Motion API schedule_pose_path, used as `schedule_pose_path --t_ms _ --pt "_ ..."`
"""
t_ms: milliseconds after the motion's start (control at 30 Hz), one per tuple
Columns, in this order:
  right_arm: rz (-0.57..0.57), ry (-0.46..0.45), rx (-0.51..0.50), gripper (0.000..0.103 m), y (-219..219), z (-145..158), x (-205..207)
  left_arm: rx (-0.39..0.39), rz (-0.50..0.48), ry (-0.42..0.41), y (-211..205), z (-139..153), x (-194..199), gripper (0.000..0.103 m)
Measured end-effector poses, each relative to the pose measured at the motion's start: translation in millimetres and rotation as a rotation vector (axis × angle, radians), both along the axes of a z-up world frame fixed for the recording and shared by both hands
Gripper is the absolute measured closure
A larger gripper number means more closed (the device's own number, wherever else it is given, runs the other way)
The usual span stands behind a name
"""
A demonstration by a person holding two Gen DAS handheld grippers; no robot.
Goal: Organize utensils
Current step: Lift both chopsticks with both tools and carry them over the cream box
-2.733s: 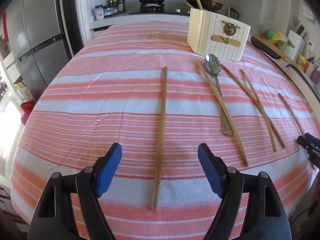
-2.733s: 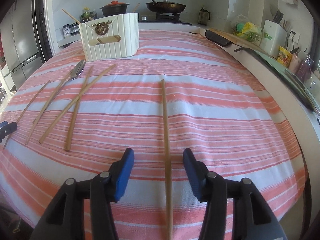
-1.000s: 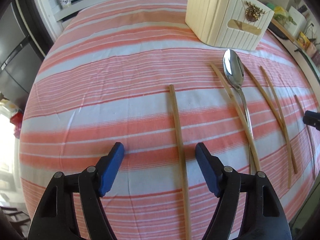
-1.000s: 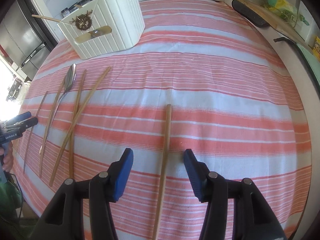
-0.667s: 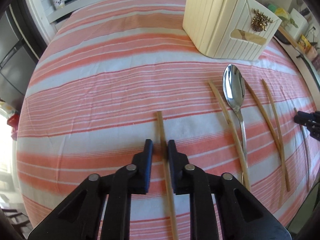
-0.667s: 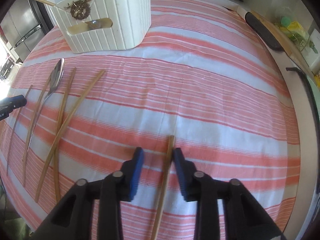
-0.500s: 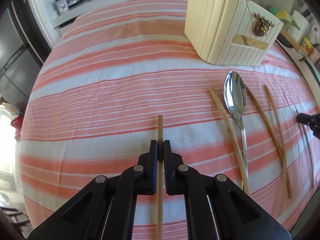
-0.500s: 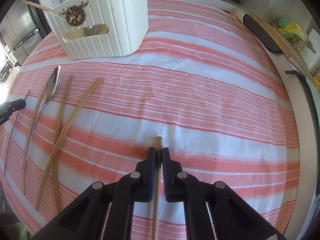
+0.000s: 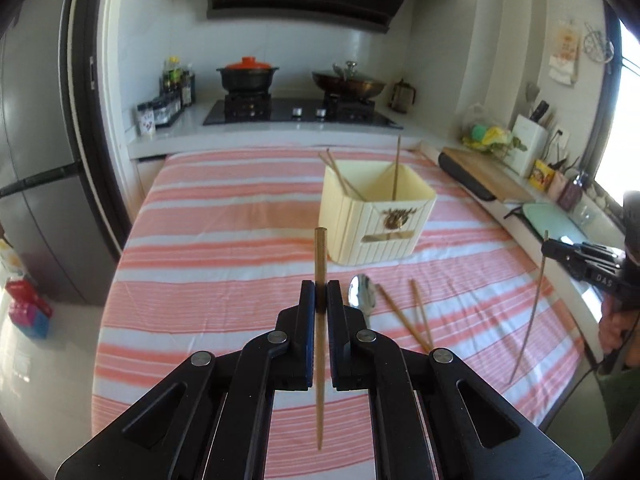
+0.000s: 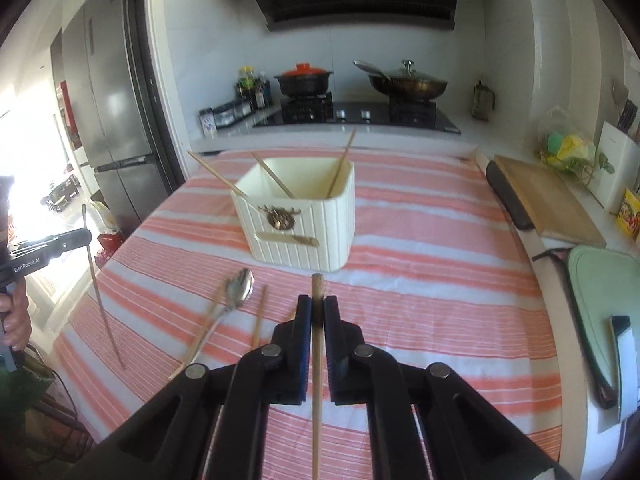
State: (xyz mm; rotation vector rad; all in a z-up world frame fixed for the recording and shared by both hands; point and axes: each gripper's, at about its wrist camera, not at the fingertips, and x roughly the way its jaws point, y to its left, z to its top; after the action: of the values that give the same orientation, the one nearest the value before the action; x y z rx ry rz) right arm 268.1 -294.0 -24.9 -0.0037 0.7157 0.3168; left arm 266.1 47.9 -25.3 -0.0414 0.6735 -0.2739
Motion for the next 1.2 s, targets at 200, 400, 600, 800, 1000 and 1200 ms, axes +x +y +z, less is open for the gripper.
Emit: schedule_pose_path --t_ms 200,400,600,800,1000,1200 --pt "0.023 -0.126 0.019 0.097 4 32 -25 -0.035 -0.022 -0.061 -1 20 -11 0.099" --pt "0.039 -0.222 0.004 0.097 9 45 -38 -0.077 -0.035 -0.085 -4 28 -15 0.099" --pt "0.031 -0.261 0.037 0.097 5 54 -32 -0.117 -0.054 -0.106 -8 40 -9 0.099" --pt "0.031 -0.331 0.033 0.097 13 77 -12 -0.163 -0.06 -0.202 -15 75 9 0.099" --pt "0.036 -0.395 0.066 0.097 30 111 41 -0.23 0.002 -0.334 -21 119 57 0.099" --pt "-0.011 -0.535 0.104 0.097 46 136 96 -0.242 0.069 -0.371 -36 123 123 0.099"
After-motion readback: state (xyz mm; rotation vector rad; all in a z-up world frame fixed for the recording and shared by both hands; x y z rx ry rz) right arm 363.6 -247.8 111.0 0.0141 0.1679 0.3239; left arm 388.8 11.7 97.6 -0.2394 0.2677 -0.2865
